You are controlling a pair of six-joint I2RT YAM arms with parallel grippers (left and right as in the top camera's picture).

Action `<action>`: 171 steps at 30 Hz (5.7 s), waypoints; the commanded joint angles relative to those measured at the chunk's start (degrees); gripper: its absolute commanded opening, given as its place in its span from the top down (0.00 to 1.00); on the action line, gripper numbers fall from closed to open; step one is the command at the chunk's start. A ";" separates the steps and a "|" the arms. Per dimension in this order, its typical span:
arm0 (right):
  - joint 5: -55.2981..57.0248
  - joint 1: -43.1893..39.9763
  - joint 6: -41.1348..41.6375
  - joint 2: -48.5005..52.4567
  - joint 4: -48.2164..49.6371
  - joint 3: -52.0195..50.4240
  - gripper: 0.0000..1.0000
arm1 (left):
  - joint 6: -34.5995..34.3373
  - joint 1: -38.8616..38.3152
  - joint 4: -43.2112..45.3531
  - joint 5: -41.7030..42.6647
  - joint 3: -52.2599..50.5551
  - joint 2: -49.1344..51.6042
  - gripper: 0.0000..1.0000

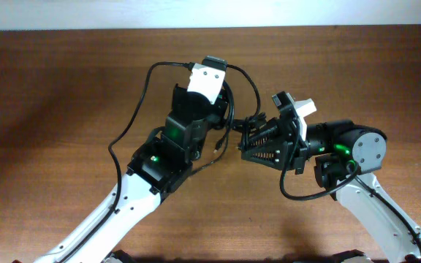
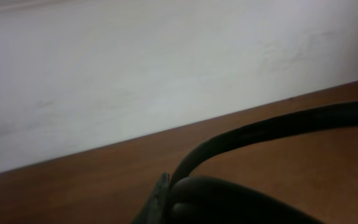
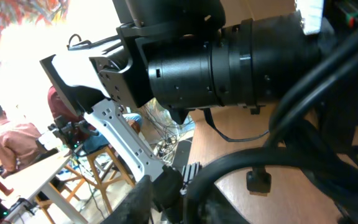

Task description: Untangle cables

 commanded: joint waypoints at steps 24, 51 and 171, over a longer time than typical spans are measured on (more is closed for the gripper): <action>14.84 -4.48 2.93 -0.72 1.55 0.66 0.96 | 1.31 0.63 -24.65 11.56 0.33 0.24 1.00; 11.63 -17.77 13.22 -0.72 -11.65 0.66 0.66 | 0.61 0.63 -30.38 11.39 0.33 0.24 1.00; -0.96 -10.14 -3.34 -0.50 -11.02 0.66 0.49 | -40.37 1.40 -5.20 26.73 0.35 -0.26 1.00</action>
